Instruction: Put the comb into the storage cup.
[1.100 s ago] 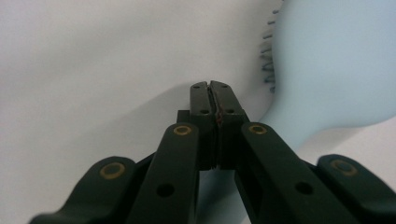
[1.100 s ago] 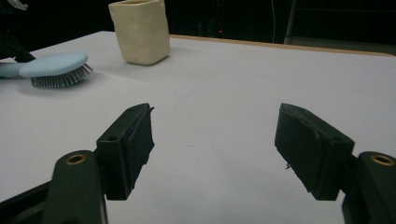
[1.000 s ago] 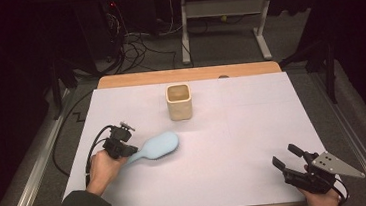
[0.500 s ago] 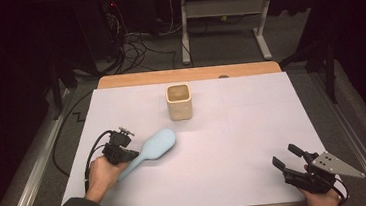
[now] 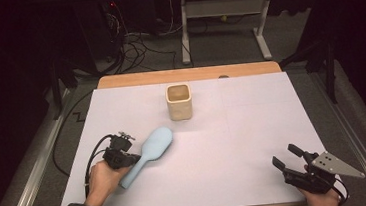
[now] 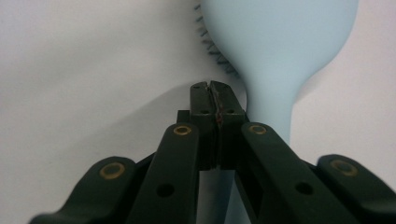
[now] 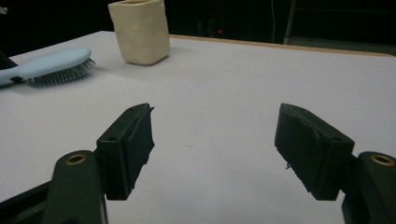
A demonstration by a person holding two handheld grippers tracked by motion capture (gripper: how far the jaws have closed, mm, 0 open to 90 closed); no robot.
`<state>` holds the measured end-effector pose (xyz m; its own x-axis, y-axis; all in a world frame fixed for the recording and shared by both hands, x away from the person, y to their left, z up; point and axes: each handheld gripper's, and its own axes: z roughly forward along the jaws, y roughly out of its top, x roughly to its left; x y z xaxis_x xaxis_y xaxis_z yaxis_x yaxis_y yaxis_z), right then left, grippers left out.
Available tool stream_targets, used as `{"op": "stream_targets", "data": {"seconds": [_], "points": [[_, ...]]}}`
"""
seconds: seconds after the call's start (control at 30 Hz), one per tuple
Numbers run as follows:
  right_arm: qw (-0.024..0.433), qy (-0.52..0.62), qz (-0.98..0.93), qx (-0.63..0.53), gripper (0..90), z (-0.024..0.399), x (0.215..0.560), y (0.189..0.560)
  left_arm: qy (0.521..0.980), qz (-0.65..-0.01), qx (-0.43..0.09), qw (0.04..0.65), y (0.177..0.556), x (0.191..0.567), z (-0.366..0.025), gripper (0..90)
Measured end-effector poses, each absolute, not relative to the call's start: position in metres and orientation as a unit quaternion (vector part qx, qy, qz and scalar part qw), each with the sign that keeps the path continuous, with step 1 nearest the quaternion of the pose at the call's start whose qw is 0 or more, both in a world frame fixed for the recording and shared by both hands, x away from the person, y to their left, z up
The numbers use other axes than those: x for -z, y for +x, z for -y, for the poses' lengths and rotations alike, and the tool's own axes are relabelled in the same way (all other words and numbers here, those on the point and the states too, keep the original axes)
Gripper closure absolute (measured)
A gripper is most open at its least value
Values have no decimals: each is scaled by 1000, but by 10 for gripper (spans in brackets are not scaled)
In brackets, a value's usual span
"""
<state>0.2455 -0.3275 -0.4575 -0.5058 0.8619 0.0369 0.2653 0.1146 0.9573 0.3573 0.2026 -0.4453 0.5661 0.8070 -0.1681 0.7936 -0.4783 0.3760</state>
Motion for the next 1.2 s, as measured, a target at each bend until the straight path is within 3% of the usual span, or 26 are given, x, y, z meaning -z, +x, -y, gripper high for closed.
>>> {"op": "stream_targets", "data": {"seconds": [0.7,0.87,1.2], "points": [[284,408,-690,-526,283,327,457,245,853,-472,-24,222,347,445,-203,844],[284,408,-690,-526,283,328,457,245,847,-478,-36,230,344,441,-208,772],[284,409,-690,-526,283,328,457,245,828,-495,-65,255,336,430,-219,541]]}}
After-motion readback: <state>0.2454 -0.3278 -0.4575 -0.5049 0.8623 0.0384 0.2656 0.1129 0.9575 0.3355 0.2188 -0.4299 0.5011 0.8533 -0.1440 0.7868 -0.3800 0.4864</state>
